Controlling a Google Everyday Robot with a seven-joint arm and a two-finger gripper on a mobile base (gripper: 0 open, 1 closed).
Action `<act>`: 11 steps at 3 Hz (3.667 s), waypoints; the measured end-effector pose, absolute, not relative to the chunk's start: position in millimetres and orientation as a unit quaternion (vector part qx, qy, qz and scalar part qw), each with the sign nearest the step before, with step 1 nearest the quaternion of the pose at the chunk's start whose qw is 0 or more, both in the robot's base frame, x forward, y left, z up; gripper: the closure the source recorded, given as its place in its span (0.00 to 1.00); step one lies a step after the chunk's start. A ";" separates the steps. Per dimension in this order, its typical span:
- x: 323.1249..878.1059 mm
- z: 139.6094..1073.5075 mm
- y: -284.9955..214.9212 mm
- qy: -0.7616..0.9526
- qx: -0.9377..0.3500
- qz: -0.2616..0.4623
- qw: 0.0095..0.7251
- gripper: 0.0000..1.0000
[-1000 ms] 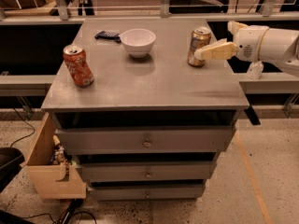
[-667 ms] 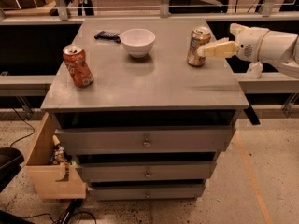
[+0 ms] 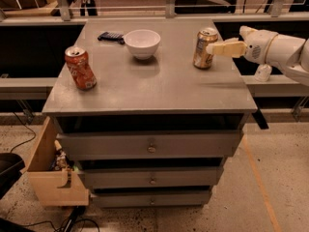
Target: Move orange can near coke can
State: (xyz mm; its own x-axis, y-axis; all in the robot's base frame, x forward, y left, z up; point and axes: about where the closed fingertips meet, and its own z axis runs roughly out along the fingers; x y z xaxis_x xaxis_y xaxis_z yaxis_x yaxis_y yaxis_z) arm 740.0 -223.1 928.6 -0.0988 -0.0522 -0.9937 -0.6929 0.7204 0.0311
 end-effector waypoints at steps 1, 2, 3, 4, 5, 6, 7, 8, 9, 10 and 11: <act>744.5 926.5 -214.6 0.685 -0.267 0.273 0.620 0.00; 746.6 918.1 -194.2 0.675 -0.275 0.294 0.618 0.00; 751.6 905.8 -174.0 0.665 -0.282 0.312 0.617 0.02; 754.6 901.5 -162.5 0.657 -0.292 0.317 0.619 0.25; 754.9 901.4 -159.2 0.656 -0.293 0.319 0.618 0.48; 755.4 901.4 -154.3 0.655 -0.295 0.321 0.617 0.79; 755.7 901.3 -151.6 0.654 -0.296 0.323 0.617 0.99; 755.8 901.4 -150.4 0.654 -0.296 0.323 0.616 1.00; 754.8 914.6 -137.1 0.657 -0.303 0.319 0.612 1.00; 741.3 930.4 -113.6 0.658 -0.313 0.323 0.604 1.00; 719.0 928.6 -79.6 0.656 -0.328 0.348 0.584 1.00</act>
Offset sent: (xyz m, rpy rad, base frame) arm 0.0070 0.0450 -0.0194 0.0754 -0.0150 0.0983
